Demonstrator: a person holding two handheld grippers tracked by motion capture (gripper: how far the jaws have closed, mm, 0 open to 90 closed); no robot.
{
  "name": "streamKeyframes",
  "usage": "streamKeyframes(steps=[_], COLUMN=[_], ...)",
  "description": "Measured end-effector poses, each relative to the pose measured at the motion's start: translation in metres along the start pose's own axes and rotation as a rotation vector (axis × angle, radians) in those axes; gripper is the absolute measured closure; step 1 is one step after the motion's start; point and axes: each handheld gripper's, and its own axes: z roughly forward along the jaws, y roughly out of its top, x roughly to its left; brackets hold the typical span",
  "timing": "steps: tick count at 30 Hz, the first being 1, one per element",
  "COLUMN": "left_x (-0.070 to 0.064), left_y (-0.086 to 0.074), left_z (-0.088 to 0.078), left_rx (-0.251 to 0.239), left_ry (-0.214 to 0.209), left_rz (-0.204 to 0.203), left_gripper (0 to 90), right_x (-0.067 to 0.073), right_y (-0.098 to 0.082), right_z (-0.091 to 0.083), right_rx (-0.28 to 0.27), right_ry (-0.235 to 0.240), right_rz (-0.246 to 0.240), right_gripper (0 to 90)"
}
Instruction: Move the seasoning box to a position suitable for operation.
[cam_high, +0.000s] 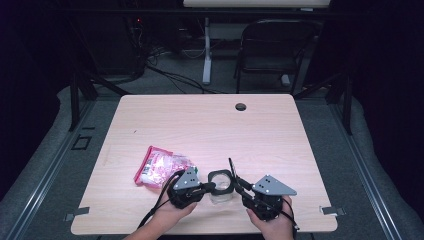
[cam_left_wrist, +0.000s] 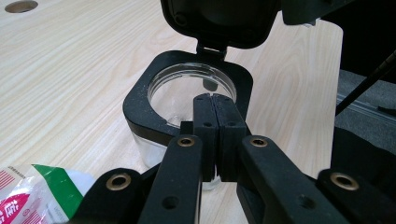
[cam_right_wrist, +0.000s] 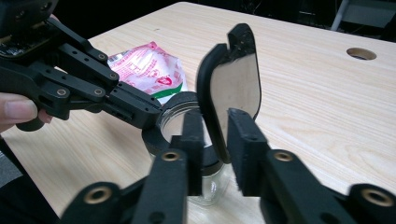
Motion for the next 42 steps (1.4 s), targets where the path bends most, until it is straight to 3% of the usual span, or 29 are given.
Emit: streamKeyframes(steps=[7,12,19,23,28,36,42], left_x=[0.0,0.0,0.0,0.0,0.0,0.0,0.0], left_y=[0.0,0.0,-0.001,-0.001,-0.001,-0.001,-0.001], left_z=[0.0,0.0,0.0,0.0,0.0,0.0,0.0], left_rx=[-0.001,-0.004,-0.006,-0.007,-0.008,-0.008,-0.01], left_ry=[0.0,-0.004,-0.004,-0.003,-0.006,-0.006,-0.004], left_rz=[0.0,-0.001,0.0,0.0,0.0,0.004,0.003], left_gripper=[89.0,89.1,89.1,89.1,89.1,89.1,89.1], right_x=[0.0,-0.002,0.0,0.002,-0.001,-0.002,-0.007], right_y=[0.002,0.003,0.001,-0.002,-0.001,-0.001,-0.004], right_z=[-0.004,-0.008,-0.001,0.006,0.015,0.021,0.015], right_rx=[0.013,0.008,0.027,0.033,0.014,0.024,0.026], right_ry=[-0.028,-0.017,-0.003,-0.021,-0.068,-0.084,-0.062], right_rz=[0.015,0.039,0.028,0.02,0.045,0.045,0.07], right_gripper=[82.7,82.8,64.0,63.2,62.1,68.6,72.4])
